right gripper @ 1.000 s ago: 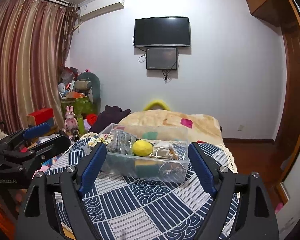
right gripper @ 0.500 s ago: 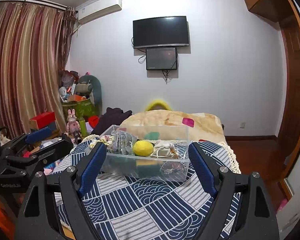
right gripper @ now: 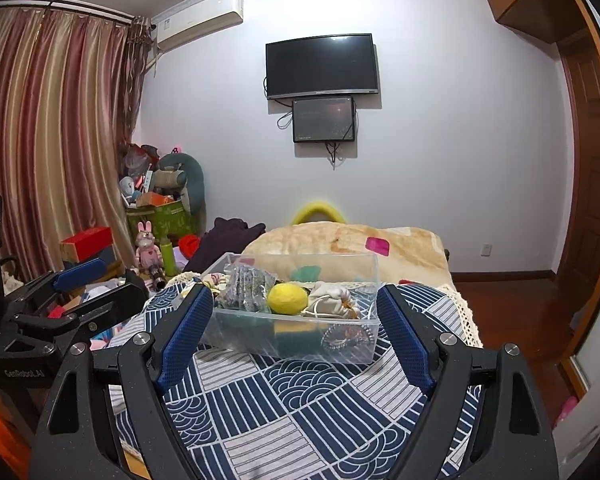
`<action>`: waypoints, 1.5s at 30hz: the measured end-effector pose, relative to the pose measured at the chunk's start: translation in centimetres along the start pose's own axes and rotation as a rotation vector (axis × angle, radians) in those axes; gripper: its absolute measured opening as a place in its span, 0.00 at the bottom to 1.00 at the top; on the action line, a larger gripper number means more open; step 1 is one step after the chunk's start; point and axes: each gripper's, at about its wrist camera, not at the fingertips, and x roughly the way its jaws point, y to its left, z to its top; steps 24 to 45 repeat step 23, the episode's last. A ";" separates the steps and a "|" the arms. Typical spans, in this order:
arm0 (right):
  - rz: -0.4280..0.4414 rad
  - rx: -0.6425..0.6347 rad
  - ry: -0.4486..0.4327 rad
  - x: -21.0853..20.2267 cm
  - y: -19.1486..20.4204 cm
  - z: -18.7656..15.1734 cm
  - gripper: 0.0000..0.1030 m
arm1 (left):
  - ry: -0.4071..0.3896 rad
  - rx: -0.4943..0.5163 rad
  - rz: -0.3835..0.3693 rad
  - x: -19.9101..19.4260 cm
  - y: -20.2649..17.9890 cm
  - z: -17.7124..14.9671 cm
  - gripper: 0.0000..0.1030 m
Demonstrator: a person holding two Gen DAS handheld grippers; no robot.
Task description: Organize soft objects
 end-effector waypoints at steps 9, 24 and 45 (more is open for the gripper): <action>0.002 -0.001 0.000 0.0 0.0 0.0 0.80 | 0.005 -0.008 -0.013 0.3 0.0 0.1 1.00; 0.002 0.001 0.006 0.1 0.2 -0.1 0.80 | 0.027 -0.028 -0.026 0.6 0.0 -0.3 1.00; 0.002 0.001 0.006 0.1 0.2 -0.1 0.80 | 0.027 -0.028 -0.026 0.6 0.0 -0.3 1.00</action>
